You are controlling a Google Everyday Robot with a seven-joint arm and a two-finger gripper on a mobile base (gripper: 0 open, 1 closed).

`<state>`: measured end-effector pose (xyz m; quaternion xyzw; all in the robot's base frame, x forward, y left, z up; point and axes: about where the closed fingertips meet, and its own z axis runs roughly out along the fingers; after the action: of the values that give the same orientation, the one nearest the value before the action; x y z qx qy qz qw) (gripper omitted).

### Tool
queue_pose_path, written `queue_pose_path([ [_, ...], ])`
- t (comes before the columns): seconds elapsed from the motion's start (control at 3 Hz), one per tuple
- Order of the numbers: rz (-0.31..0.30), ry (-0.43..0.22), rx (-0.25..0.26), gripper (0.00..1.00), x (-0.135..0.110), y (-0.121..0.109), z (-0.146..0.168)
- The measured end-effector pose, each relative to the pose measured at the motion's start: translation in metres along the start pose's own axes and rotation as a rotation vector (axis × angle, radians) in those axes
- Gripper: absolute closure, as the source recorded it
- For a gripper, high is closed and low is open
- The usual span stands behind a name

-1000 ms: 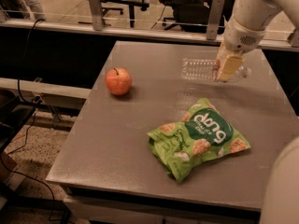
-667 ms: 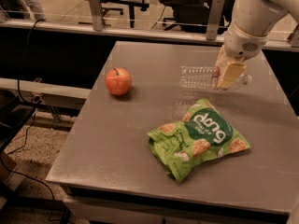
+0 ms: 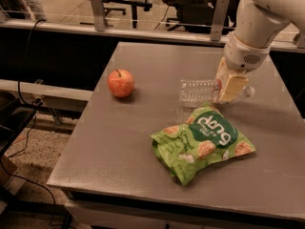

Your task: Move water bottle near green rice chip bag

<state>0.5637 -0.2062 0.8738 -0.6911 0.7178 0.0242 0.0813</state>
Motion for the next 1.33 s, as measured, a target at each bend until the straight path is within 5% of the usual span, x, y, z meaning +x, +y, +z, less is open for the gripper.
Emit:
queue_pose_path([
  [1.0, -0.019, 0.04, -0.02, 0.12, -0.009, -0.005, 0.021],
  [1.33, -0.033, 0.053, -0.023, 0.0, -0.012, -0.013, 0.024],
])
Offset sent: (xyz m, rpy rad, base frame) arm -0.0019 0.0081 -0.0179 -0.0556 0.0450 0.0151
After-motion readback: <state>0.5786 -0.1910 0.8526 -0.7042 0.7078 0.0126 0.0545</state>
